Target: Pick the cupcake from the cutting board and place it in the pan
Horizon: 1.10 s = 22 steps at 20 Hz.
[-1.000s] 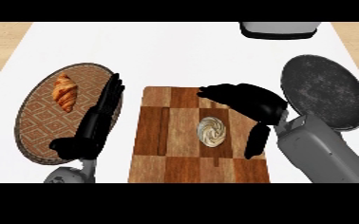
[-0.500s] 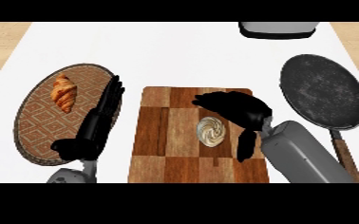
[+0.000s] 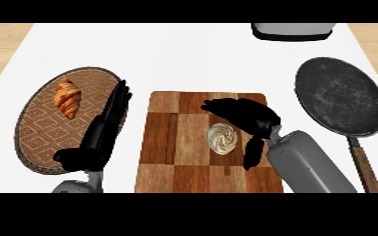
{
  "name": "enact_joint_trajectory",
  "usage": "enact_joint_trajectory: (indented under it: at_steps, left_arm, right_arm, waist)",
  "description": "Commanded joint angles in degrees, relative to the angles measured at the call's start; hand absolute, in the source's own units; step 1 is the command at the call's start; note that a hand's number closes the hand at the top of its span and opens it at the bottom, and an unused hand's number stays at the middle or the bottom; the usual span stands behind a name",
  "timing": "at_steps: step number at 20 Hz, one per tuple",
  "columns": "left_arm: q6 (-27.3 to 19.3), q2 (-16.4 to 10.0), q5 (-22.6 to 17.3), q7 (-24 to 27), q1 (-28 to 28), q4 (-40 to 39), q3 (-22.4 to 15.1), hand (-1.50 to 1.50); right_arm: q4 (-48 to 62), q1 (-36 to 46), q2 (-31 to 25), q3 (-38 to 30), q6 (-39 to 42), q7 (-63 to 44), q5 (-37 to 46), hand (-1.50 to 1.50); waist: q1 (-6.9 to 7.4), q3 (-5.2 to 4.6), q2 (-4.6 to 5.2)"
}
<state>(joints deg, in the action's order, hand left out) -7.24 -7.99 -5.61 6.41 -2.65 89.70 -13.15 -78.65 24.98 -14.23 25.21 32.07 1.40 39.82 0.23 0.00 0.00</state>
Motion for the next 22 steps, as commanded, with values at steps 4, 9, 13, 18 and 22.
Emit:
enact_joint_trajectory:
  at_steps: [4,9,13,18,22]
  left_arm:
    - [0.23,2.61,2.67,-0.1,0.88,0.8,0.34,0.0]
    - [0.57,3.73,3.89,0.83,2.19,-0.28,0.61,0.0]
    - [2.64,1.65,2.76,0.22,1.43,0.69,2.06,0.0]
    - [2.99,2.89,3.29,1.82,2.45,-0.32,3.2,0.0]
    - [3.23,4.04,3.68,-0.05,-1.52,-1.78,2.9,0.0]
  right_arm:
    - [0.66,-1.02,6.86,-0.29,1.09,-2.52,5.12,-1.5]
    - [9.83,0.79,6.04,-3.05,-1.11,3.19,8.39,-1.5]
    - [17.37,3.48,5.58,3.54,-3.22,9.29,13.74,1.5]
    - [15.32,2.91,6.83,1.41,-6.4,10.86,17.29,1.5]
    - [20.43,3.66,9.29,1.38,-11.66,12.59,19.81,1.5]
  waist:
    - [-0.08,0.0,-0.03]
    - [-0.03,0.0,0.01]
    - [0.59,0.02,0.18]
    - [0.02,0.0,0.02]
    - [0.04,0.01,0.09]
